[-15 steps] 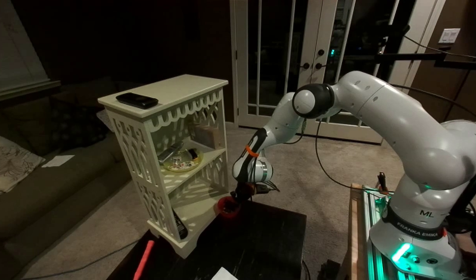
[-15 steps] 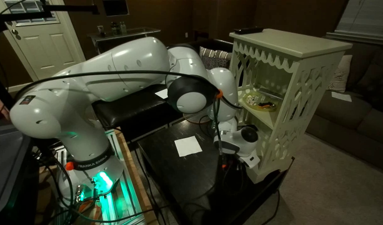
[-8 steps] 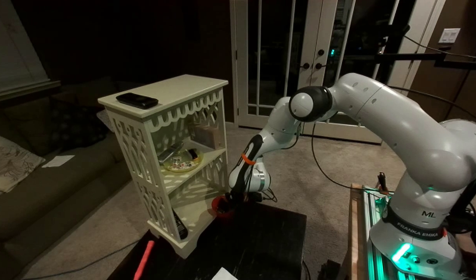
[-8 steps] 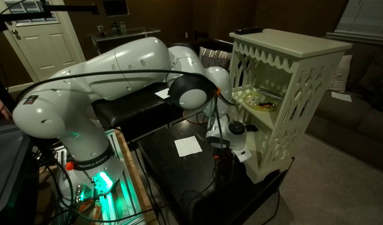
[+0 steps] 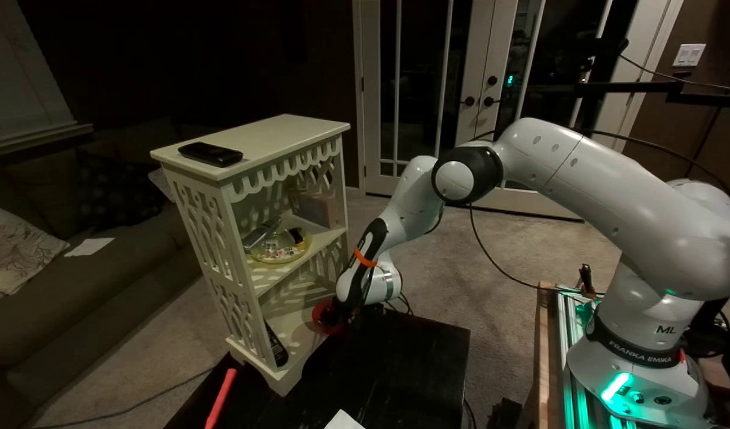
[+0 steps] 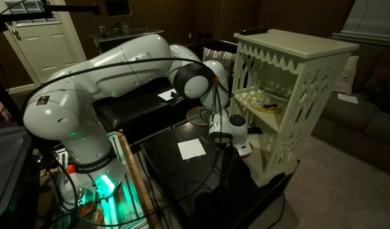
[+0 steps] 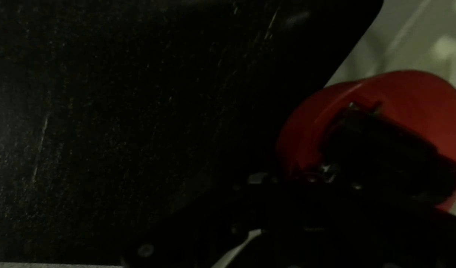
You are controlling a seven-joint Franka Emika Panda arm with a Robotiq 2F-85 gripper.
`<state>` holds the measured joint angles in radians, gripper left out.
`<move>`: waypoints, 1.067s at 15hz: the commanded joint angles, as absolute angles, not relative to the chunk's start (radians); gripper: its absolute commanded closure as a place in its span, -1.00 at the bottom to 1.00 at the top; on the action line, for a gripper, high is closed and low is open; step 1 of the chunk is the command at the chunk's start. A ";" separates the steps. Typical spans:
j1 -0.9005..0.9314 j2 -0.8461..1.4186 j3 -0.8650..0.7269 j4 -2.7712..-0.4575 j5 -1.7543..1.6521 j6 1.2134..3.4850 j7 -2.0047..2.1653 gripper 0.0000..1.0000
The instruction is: Put the orange bowl on the bottom shelf.
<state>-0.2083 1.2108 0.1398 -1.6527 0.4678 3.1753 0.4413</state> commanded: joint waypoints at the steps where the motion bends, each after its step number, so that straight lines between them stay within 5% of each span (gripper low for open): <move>1: -0.132 1.243 0.073 -1.552 0.528 3.134 0.535 0.98; 14: -0.053 1.387 -0.022 -1.306 0.508 3.025 0.717 0.98; 15: -0.052 1.390 -0.024 -1.300 0.504 3.014 0.716 0.42; 16: -0.053 1.393 -0.023 -1.292 0.502 3.016 0.713 0.39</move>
